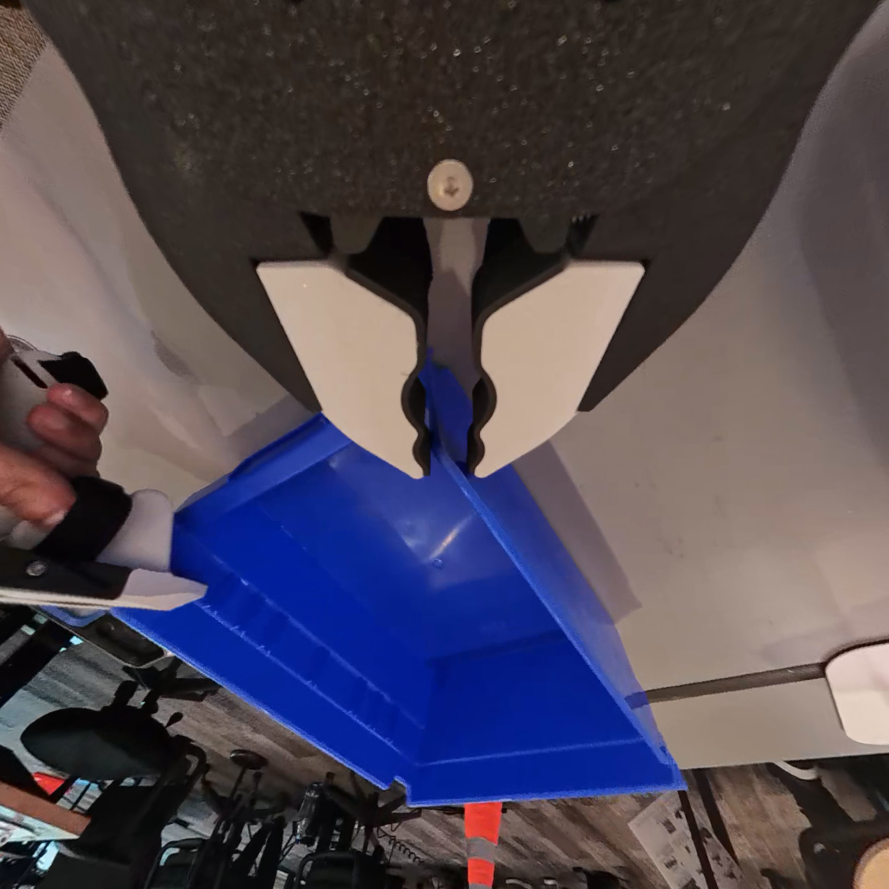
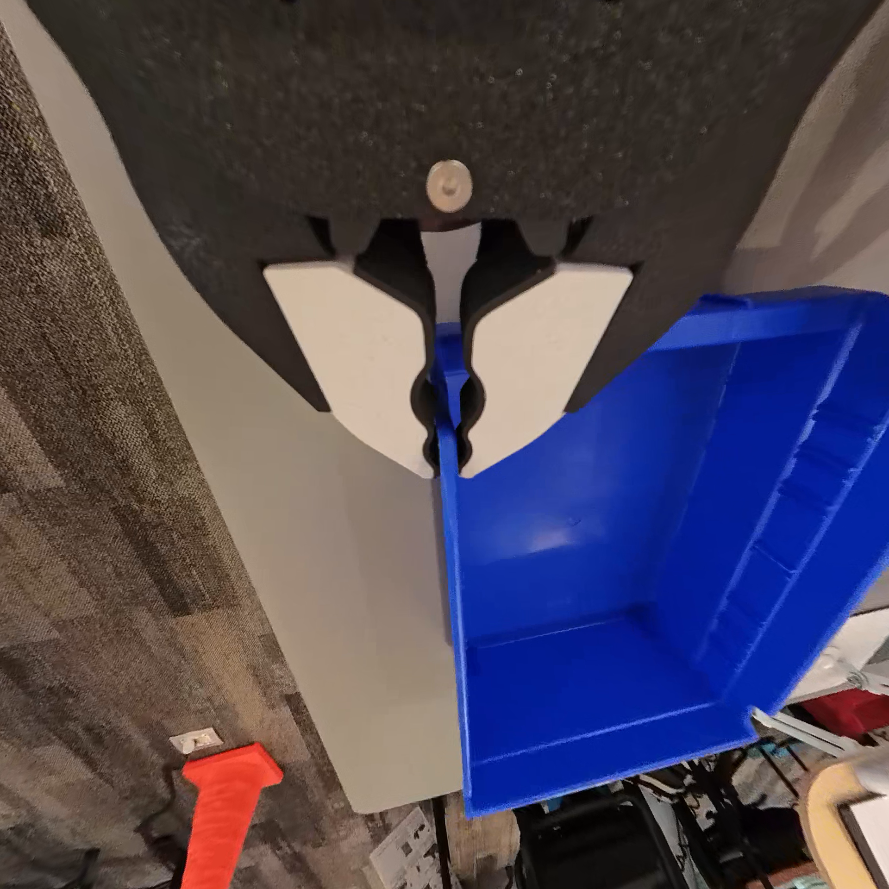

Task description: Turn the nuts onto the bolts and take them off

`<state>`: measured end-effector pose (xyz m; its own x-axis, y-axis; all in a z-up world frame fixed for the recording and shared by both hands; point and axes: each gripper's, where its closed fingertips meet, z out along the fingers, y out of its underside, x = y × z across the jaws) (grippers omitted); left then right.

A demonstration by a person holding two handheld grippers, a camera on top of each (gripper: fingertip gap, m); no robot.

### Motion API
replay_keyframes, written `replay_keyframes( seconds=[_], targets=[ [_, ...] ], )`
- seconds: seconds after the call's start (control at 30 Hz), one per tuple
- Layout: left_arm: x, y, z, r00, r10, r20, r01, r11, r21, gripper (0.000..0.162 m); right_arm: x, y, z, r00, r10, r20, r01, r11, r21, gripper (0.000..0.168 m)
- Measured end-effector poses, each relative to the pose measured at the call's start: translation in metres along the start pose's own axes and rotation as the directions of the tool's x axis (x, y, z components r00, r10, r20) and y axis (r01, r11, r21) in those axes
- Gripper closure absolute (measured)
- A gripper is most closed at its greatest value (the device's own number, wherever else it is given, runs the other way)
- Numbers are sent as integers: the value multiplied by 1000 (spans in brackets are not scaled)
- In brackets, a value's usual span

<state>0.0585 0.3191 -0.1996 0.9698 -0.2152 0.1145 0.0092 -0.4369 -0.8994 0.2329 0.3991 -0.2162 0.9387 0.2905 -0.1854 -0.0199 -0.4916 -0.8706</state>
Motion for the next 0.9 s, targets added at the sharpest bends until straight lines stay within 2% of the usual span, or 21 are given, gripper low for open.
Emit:
replay_keyframes(
  seconds=[0.07, 0.1, 0.13, 0.23, 0.3, 0.37, 0.4, 0.47, 0.57, 0.63, 0.73, 0.77, 0.8, 0.83, 0.87, 0.9],
  targets=[
    [4, 2, -5, 998, -5, -62, 3, 999, -37, 145, 1, -3, -3, 1000, -3, -13, 3, 1000, 10, 155],
    [3, 1, -13, 995, -28, -96, 23, 998, -52, 128, 5, -9, -10, 999, -7, -47, 9, 999, 39, 143],
    [-1, -6, -26, 991, -48, -123, 44, 998, -40, 115, 10, -19, -20, 995, -20, -97, 28, 996, 87, 138],
    [-29, -36, -86, 980, -63, -189, 72, 996, 43, 107, 7, -58, -59, 977, -77, -201, 131, 953, 274, 125],
    [-70, -53, -131, 987, -51, -155, 67, 992, 105, 103, -21, -78, -78, 980, -104, -171, 160, 918, 364, 121],
    [-128, -60, -173, 999, -10, -32, 15, 986, 165, 97, -71, -91, -87, 988, -133, -80, 154, 891, 427, 113],
    [-164, -60, -193, 997, 13, 73, -26, 982, 186, 89, -102, -93, -88, 989, -148, -22, 142, 881, 451, 110],
    [-235, -47, -226, 964, -18, 265, -40, 976, 214, 85, -178, -85, -85, 977, -164, 136, 82, 880, 468, 108],
    [-292, -1, -237, 944, -118, 307, 83, 989, 124, 77, -300, -33, -67, 912, -158, 379, 14, 934, 356, 93],
    [-315, 27, -239, 920, -135, 368, 109, 990, 90, 76, -352, 8, -53, 894, -152, 422, 45, 967, 252, 86],
    [-322, 58, -229, 920, -174, 351, 172, 984, 37, 78, -383, 46, -33, 913, -126, 388, 67, 984, 163, 89],
    [-324, 66, -223, 921, -183, 344, 191, 981, 10, 81, -385, 53, -26, 926, -127, 354, 79, 986, 147, 93],
    [-323, 74, -216, 926, -186, 330, 204, 979, -20, 88, -384, 60, -19, 943, -123, 311, 90, 989, 120, 105],
    [-320, 80, -211, 936, -182, 301, 206, 977, -53, 111, -384, 68, -13, 952, -131, 278, 112, 990, 84, 123],
    [-317, 84, -208, 943, -176, 283, 205, 976, -74, 143, -385, 75, -8, 953, -147, 265, 138, 989, 51, 155],
    [-320, 84, -208, 941, -155, 300, 187, 979, -79, 148, -386, 78, -7, 953, -172, 251, 167, 985, 42, 163]
  ],
)
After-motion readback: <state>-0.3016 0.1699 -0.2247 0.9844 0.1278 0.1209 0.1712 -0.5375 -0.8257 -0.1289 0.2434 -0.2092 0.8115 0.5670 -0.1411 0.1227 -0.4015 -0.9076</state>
